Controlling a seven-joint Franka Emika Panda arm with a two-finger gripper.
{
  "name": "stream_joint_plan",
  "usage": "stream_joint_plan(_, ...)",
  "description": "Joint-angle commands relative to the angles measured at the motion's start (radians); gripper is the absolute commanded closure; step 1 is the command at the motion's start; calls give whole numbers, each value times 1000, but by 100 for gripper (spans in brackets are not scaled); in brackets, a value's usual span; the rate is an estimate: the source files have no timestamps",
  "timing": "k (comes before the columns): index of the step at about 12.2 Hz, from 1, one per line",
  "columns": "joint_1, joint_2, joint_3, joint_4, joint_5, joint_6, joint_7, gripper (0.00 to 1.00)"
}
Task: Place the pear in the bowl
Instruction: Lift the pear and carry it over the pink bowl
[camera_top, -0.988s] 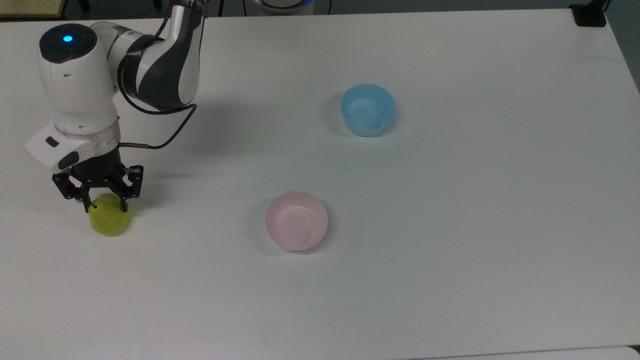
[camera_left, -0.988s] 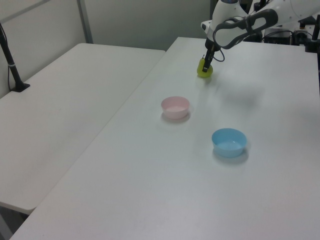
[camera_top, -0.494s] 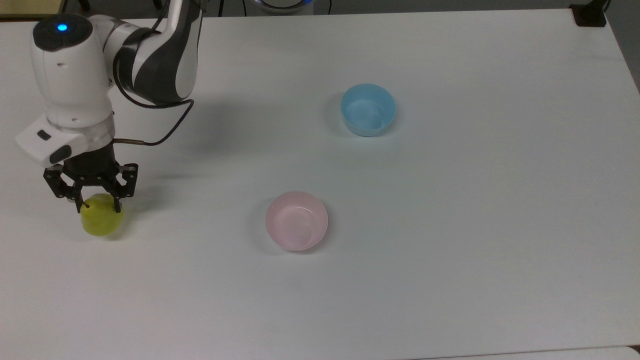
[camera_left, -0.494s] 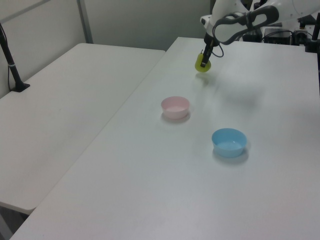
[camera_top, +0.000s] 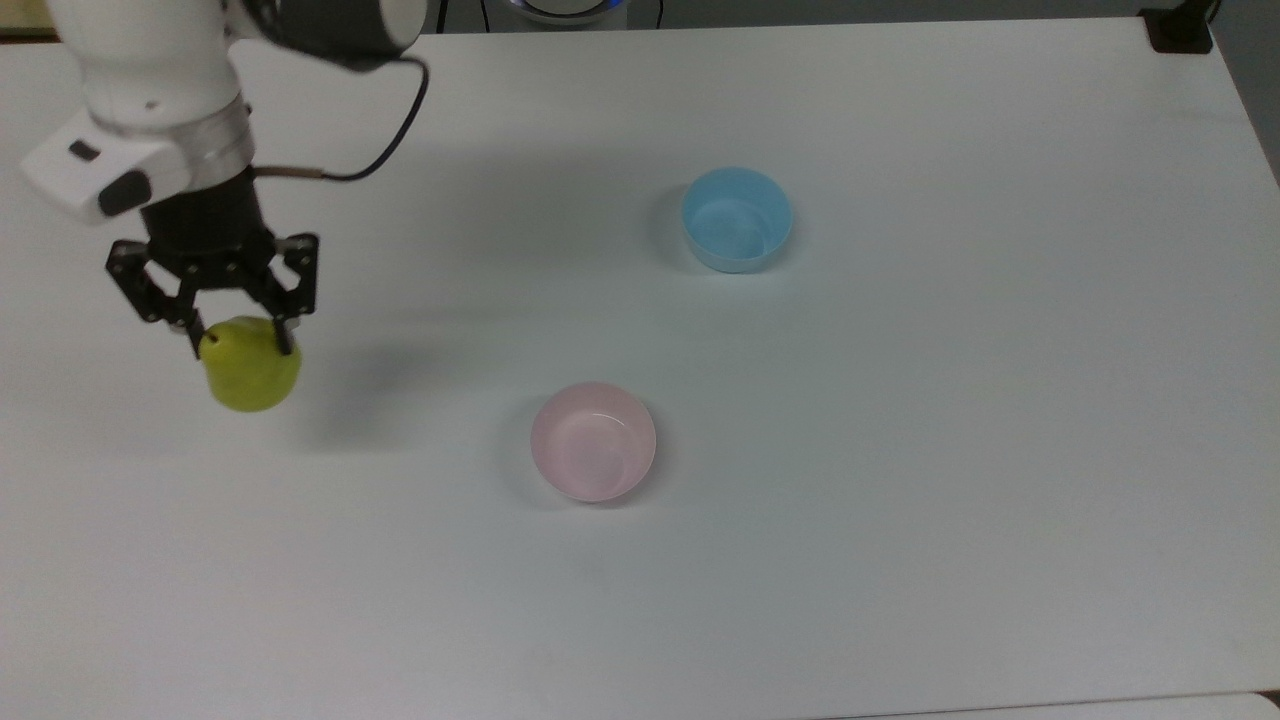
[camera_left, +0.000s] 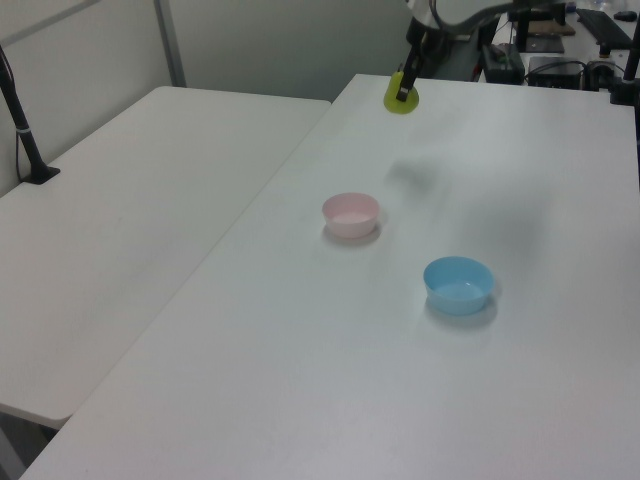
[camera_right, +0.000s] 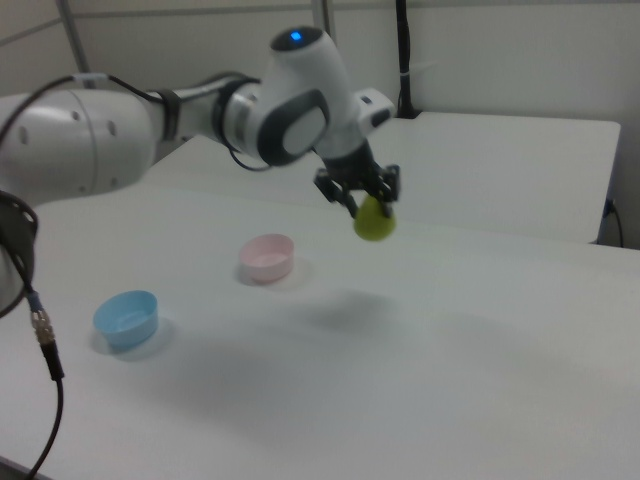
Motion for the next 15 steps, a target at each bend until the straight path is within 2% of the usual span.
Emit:
stream_joint_plan(1,68,-103,5,-21,18,-113,86,72)
stream_joint_plan(4,162,-147,15,-27,12,-139,170,72)
stream_joint_plan(6,194,-157,46,-32,9,-137,207,72)
stream_joint_plan(8,225,-155,48,-65,6,-119,229,71)
stream_joint_plan(9,233,-155,49,-84,6,-90,229,71)
stream_joint_plan(12,283,-151,48,-220,-5,106,232,71)
stream_joint_plan(15,291,-99,49,-221,-22,145,233,71)
